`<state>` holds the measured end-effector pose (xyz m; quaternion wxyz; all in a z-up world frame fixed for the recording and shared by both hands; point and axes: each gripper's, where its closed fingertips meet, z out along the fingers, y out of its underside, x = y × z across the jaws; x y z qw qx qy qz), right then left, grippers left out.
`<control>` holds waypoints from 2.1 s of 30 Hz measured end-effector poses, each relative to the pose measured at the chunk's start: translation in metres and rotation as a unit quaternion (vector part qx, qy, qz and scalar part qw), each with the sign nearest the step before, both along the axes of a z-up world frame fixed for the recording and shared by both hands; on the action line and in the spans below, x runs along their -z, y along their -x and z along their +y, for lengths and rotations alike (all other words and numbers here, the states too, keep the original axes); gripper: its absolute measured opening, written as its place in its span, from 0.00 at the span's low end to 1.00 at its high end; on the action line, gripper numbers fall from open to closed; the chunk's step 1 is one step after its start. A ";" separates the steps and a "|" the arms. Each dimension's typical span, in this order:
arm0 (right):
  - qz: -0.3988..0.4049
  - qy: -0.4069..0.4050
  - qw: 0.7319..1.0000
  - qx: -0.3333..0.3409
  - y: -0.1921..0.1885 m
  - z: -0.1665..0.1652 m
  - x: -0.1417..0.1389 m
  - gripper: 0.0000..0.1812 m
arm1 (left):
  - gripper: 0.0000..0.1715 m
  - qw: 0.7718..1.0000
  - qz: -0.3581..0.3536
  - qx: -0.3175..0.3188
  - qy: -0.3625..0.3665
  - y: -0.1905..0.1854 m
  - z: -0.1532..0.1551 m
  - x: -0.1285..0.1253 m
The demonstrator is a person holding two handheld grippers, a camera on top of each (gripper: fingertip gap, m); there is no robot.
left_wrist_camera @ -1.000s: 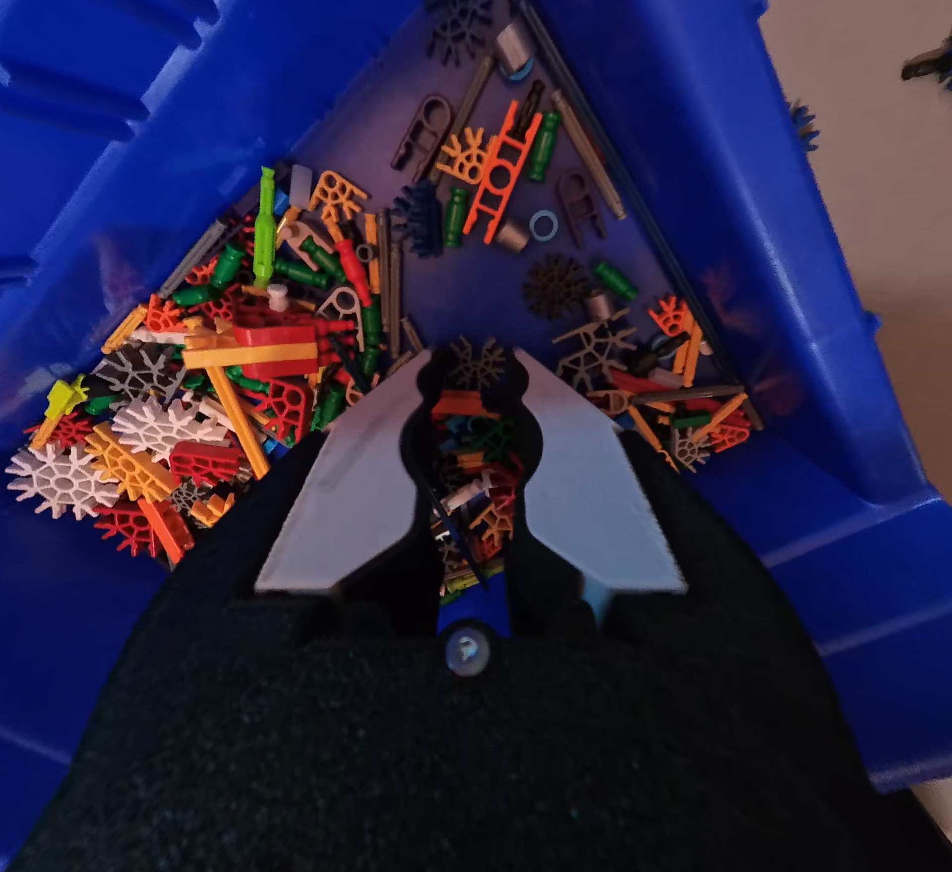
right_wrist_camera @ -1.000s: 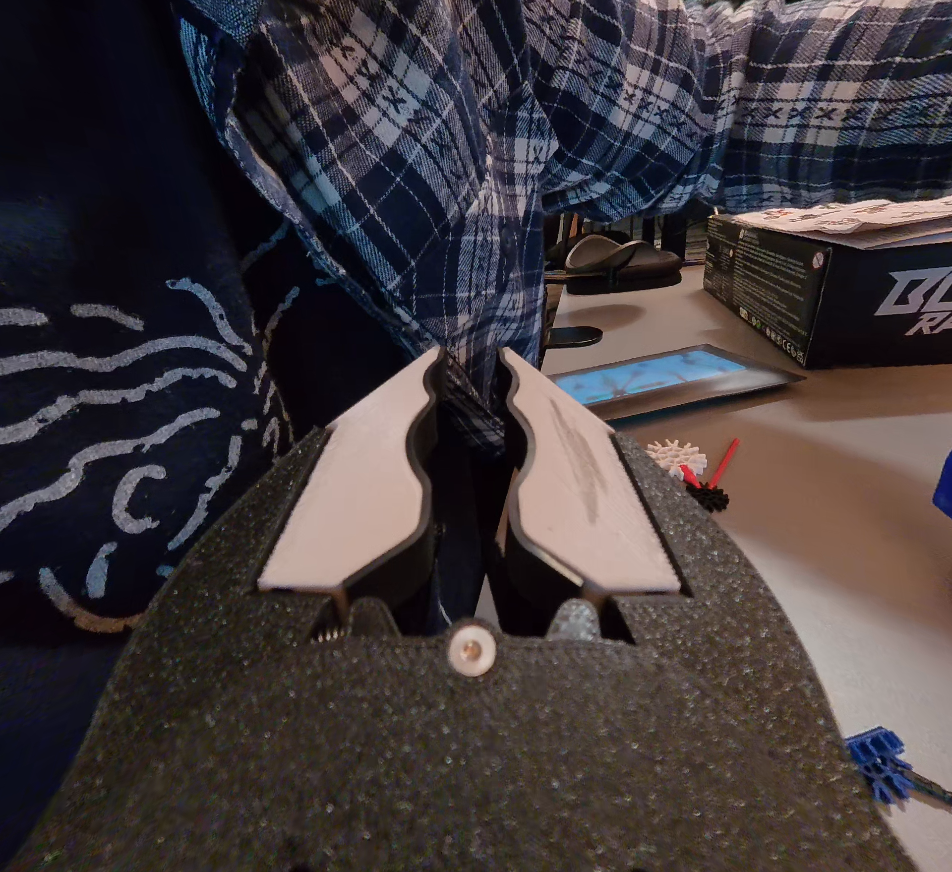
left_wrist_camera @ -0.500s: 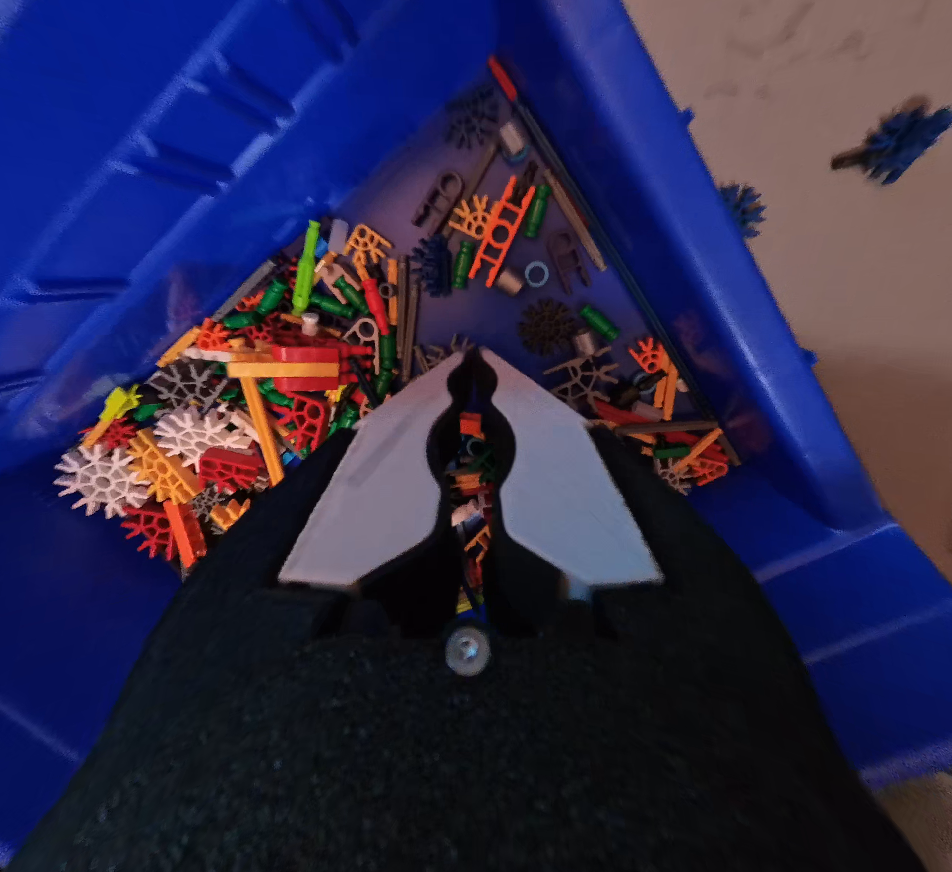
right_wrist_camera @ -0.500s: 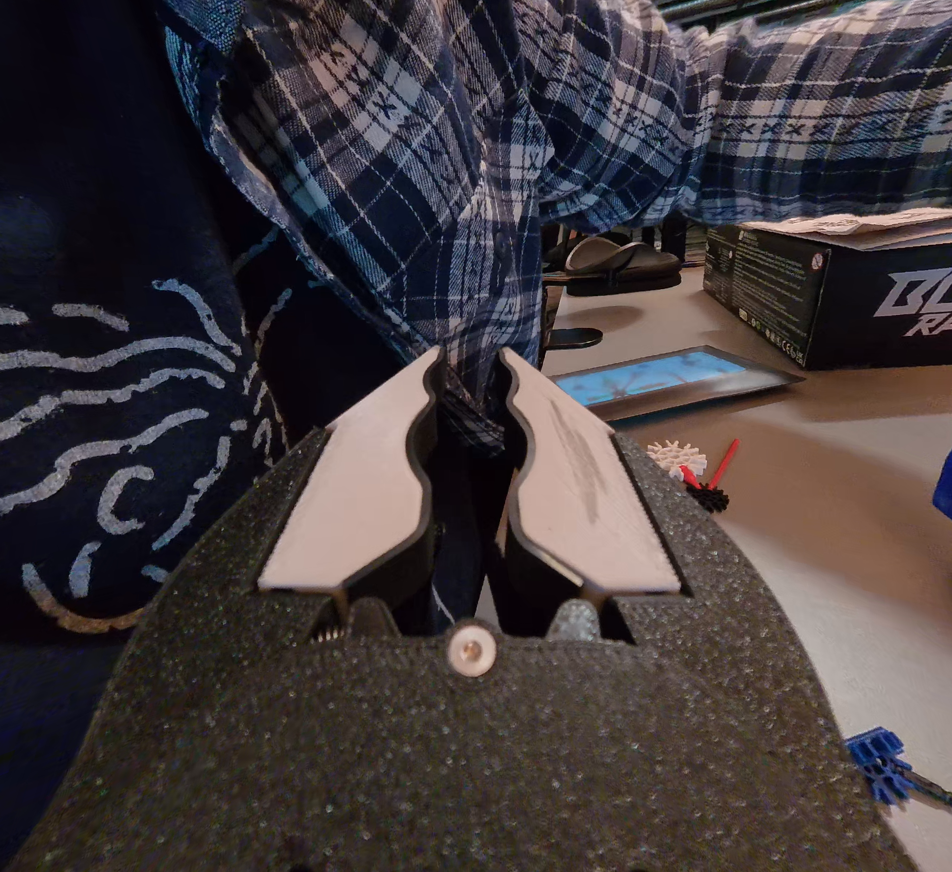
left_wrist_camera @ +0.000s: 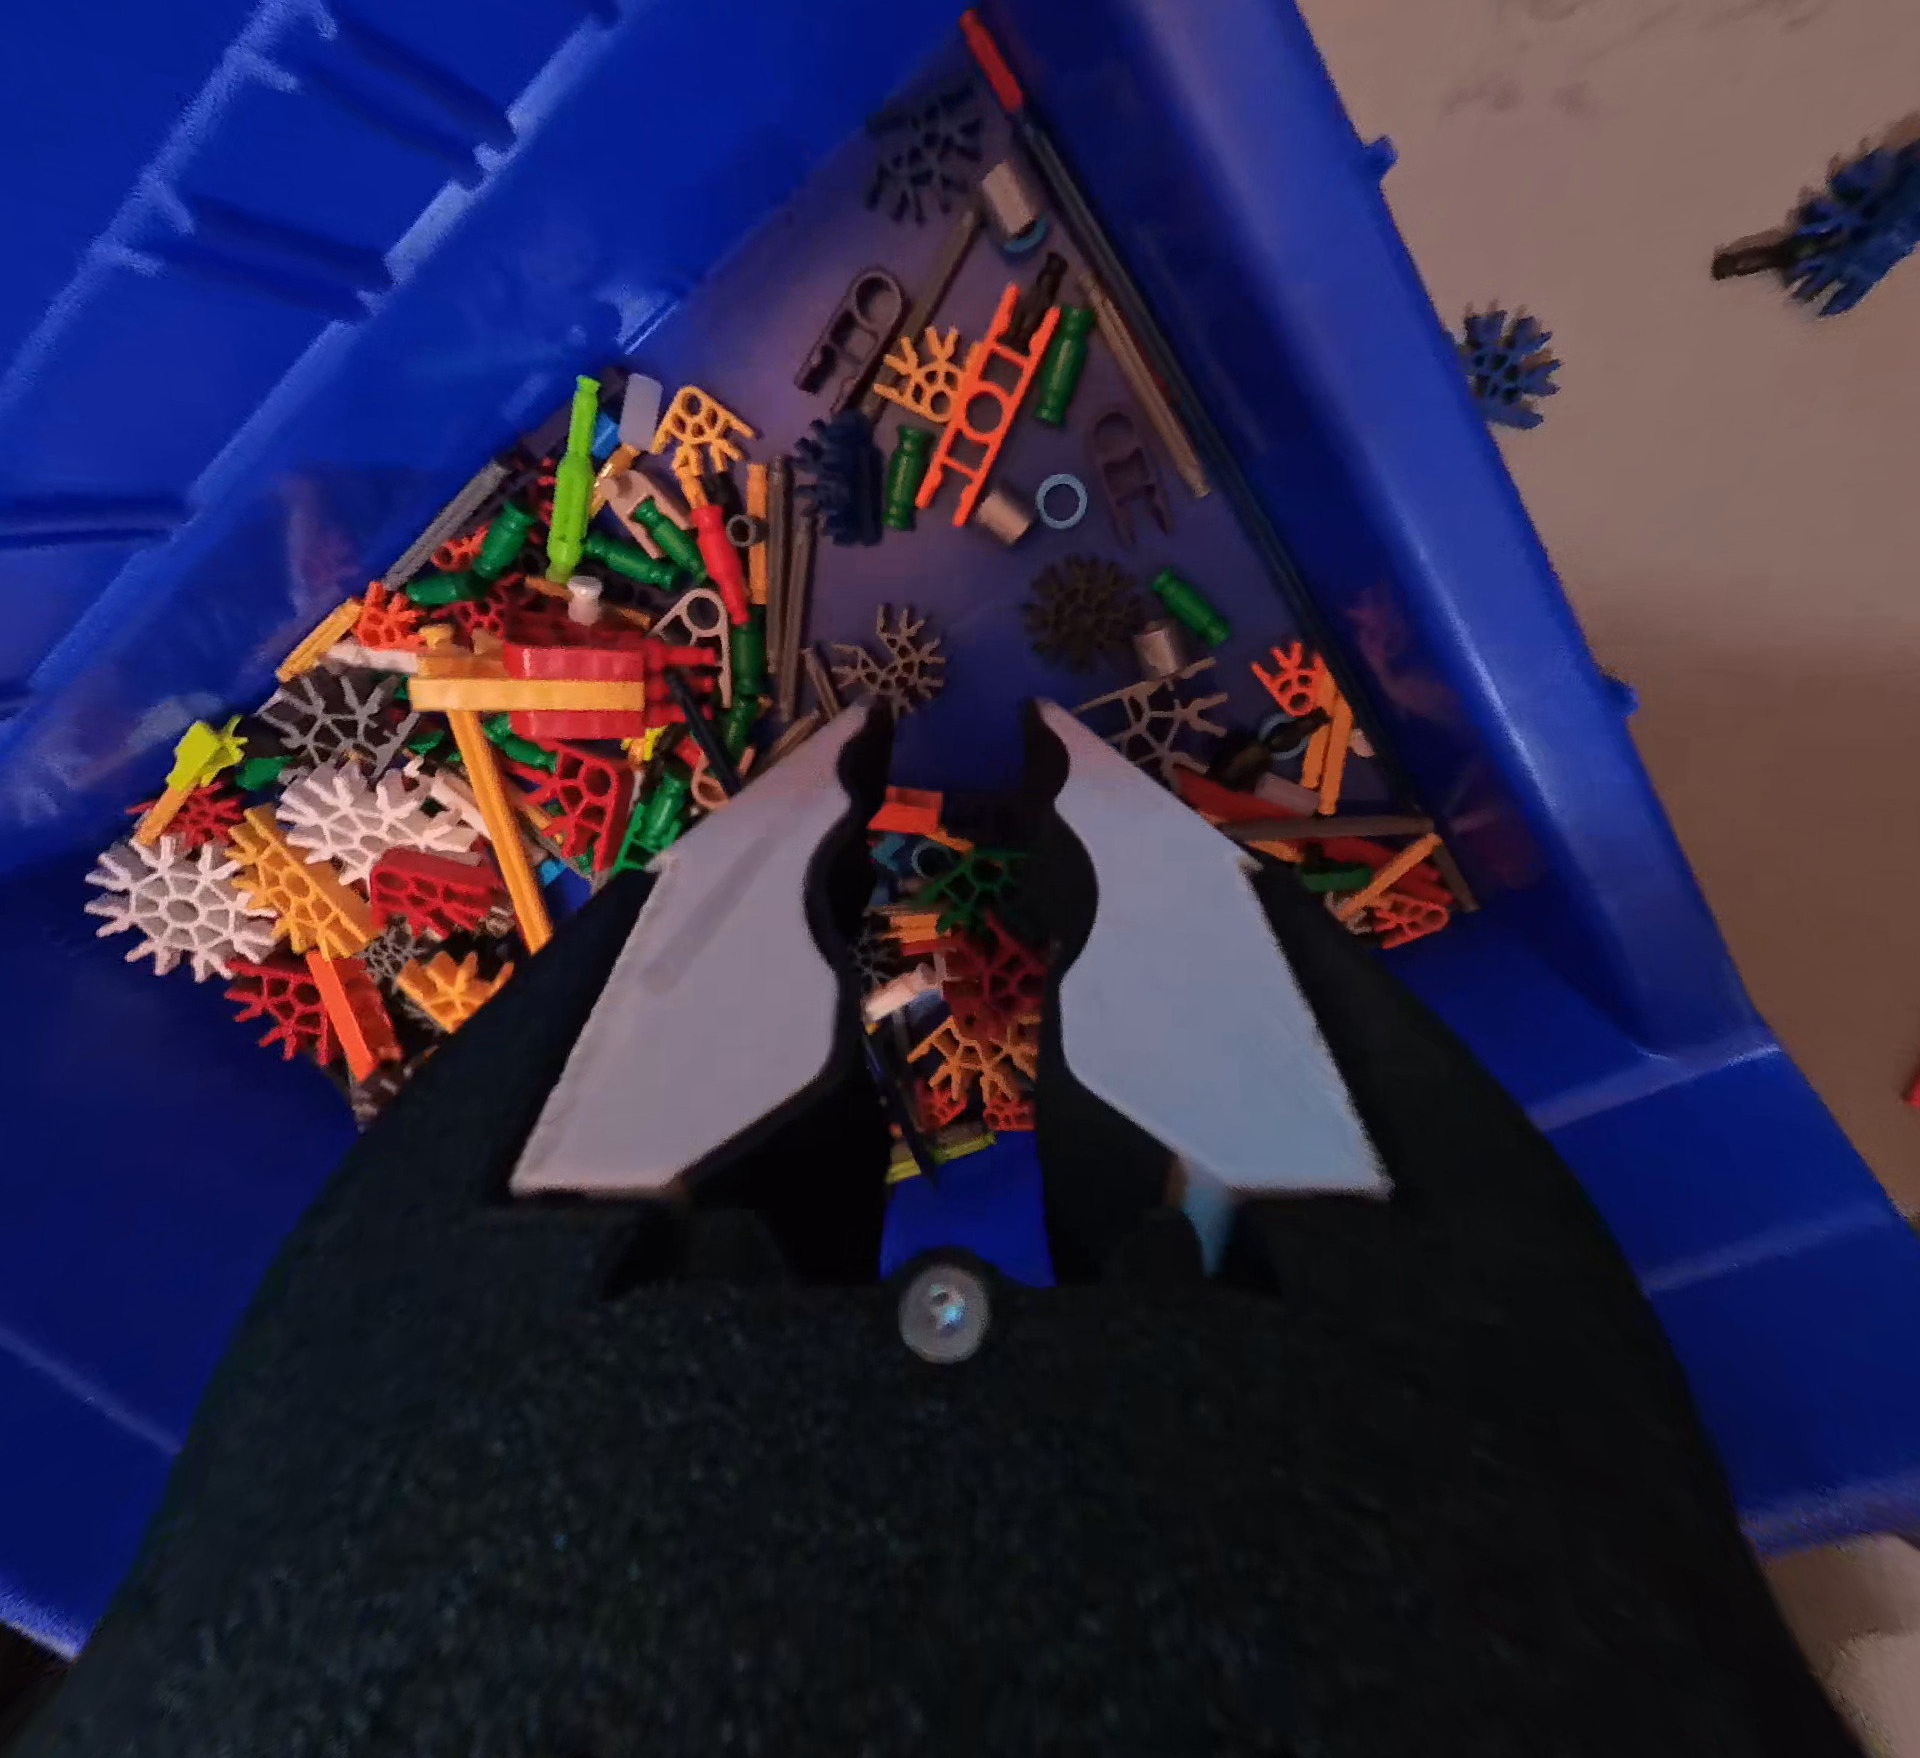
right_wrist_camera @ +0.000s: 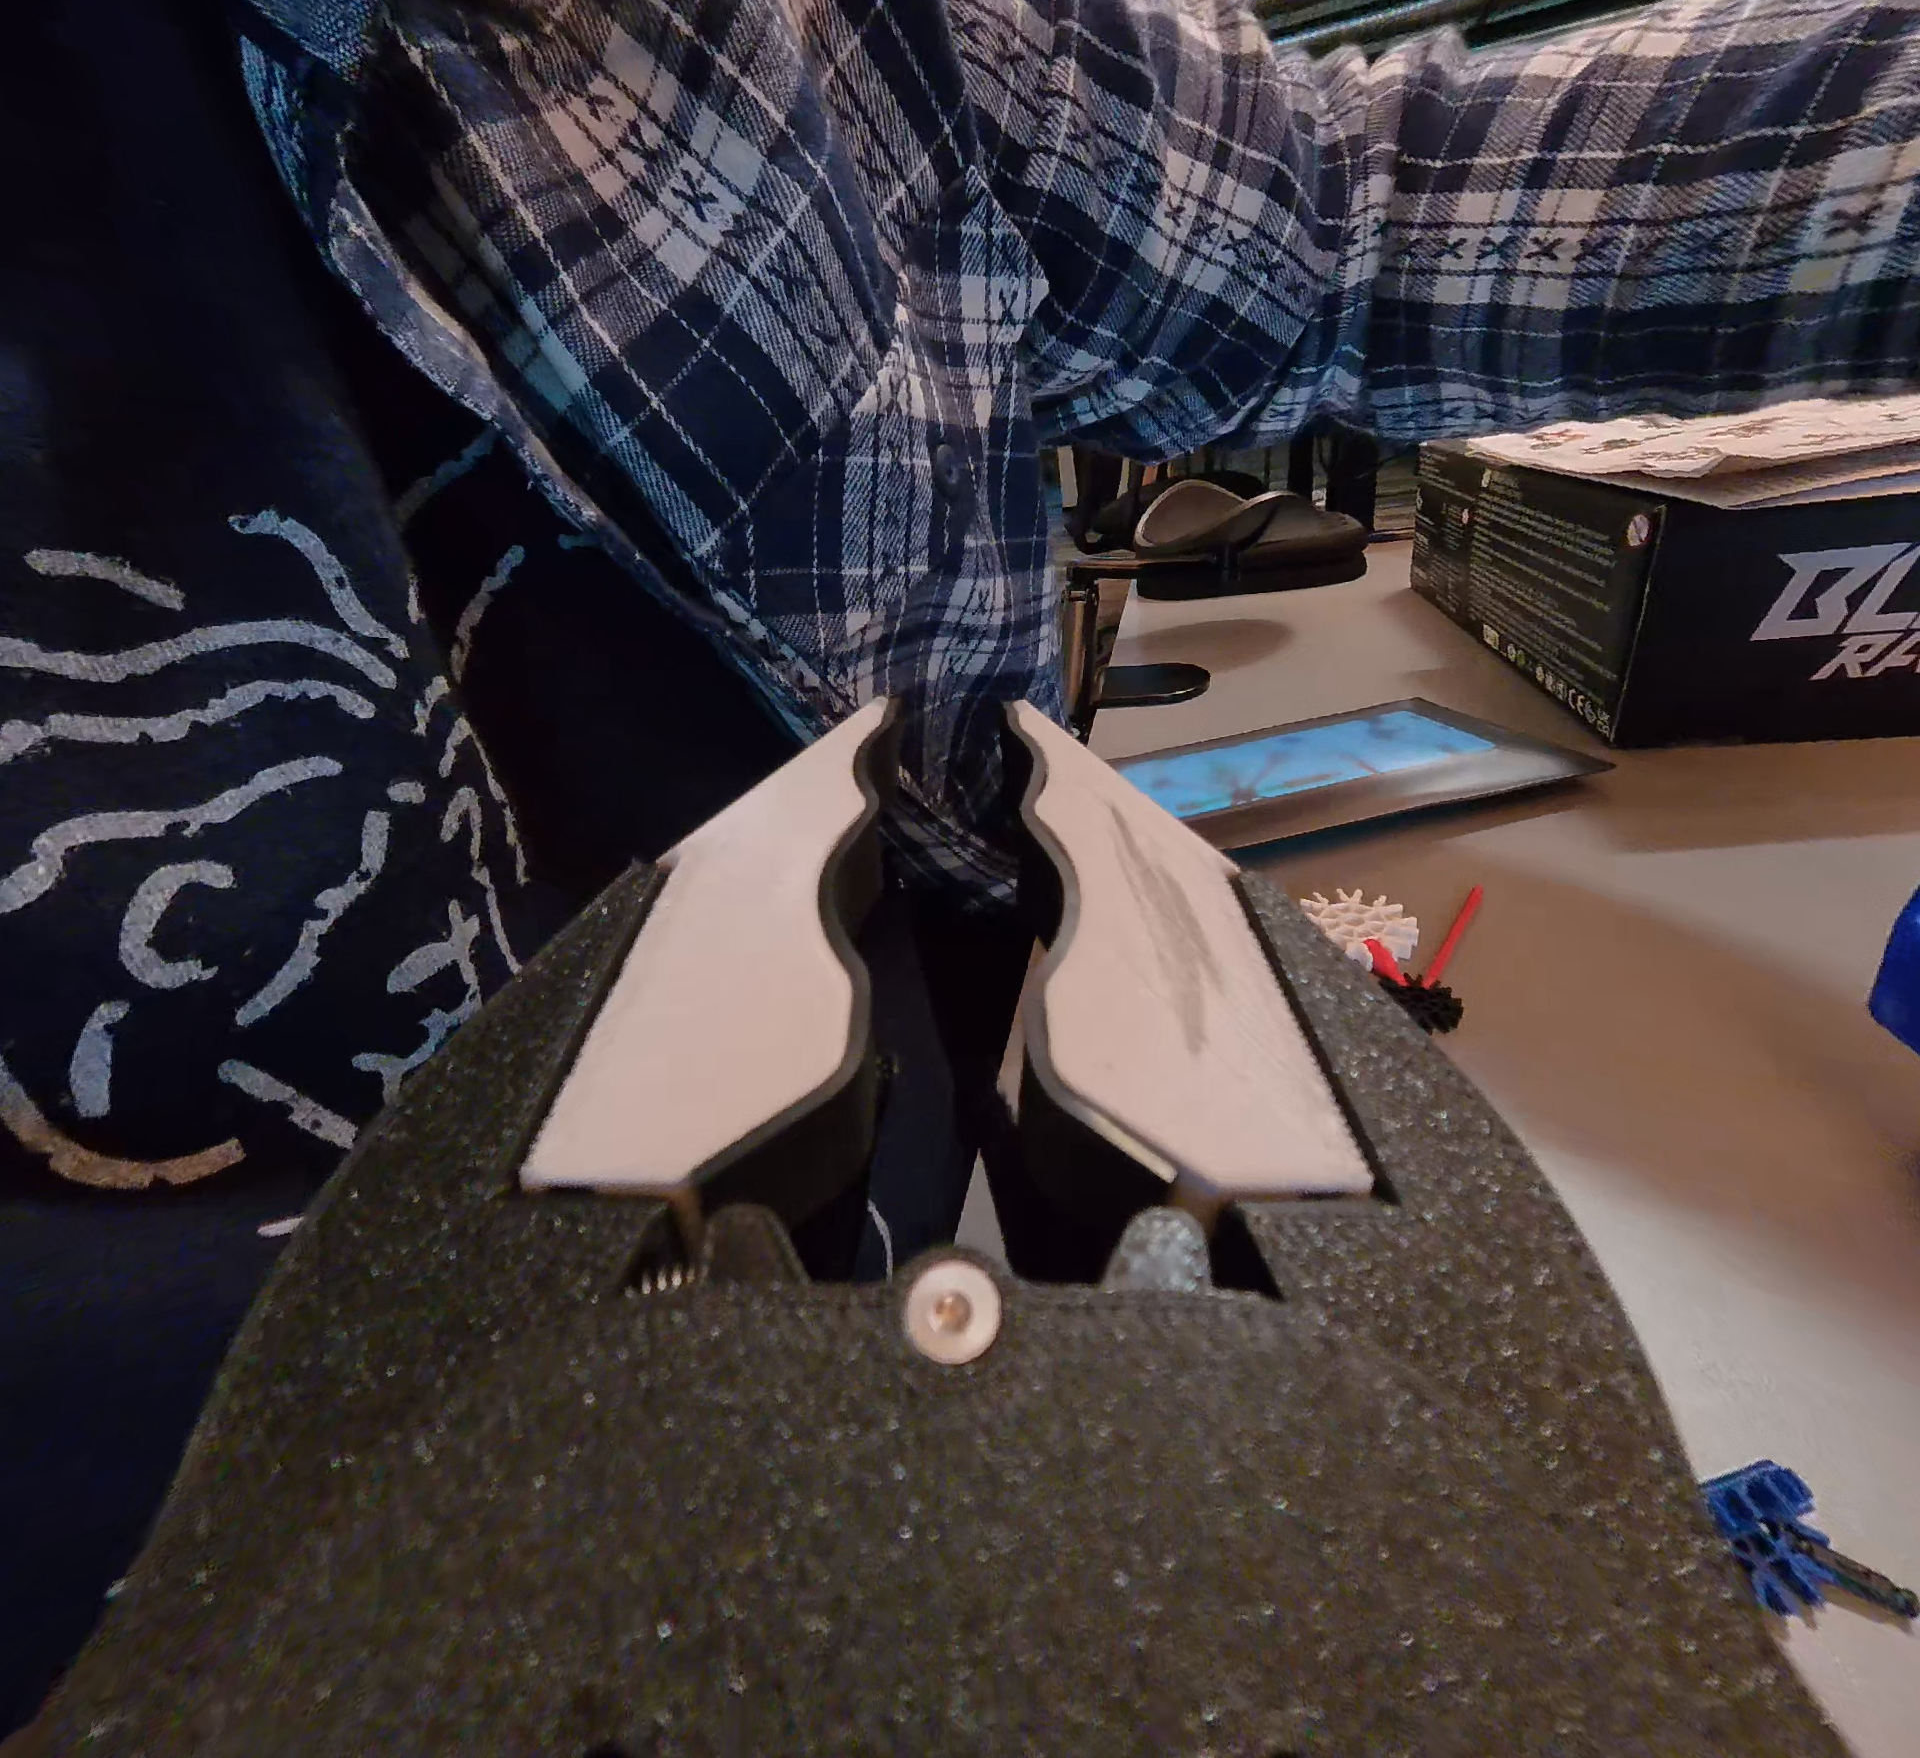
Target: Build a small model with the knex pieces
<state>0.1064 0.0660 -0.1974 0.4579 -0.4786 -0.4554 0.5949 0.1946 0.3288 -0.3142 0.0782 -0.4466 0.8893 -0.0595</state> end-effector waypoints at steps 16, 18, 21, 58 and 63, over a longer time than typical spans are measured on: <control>-0.005 -0.010 1.000 -0.006 0.000 -0.002 0.002 0.10 | 0.13 1.000 0.021 0.001 0.007 -0.008 0.002 0.011; -0.005 -0.010 1.000 -0.006 0.000 -0.002 0.002 0.10 | 0.11 1.000 0.000 0.000 0.031 -0.011 -0.008 0.004; -0.005 -0.009 1.000 -0.006 0.000 -0.002 0.002 0.10 | 0.18 1.000 0.001 -0.014 0.006 -0.009 0.002 0.001; -0.006 -0.010 1.000 -0.008 0.001 -0.002 0.002 0.10 | 0.10 1.000 -0.010 0.002 -0.003 -0.012 0.009 -0.005; -0.005 -0.010 1.000 -0.007 0.002 -0.003 0.002 0.10 | 0.10 0.998 -0.020 0.030 -0.050 -0.013 0.005 -0.003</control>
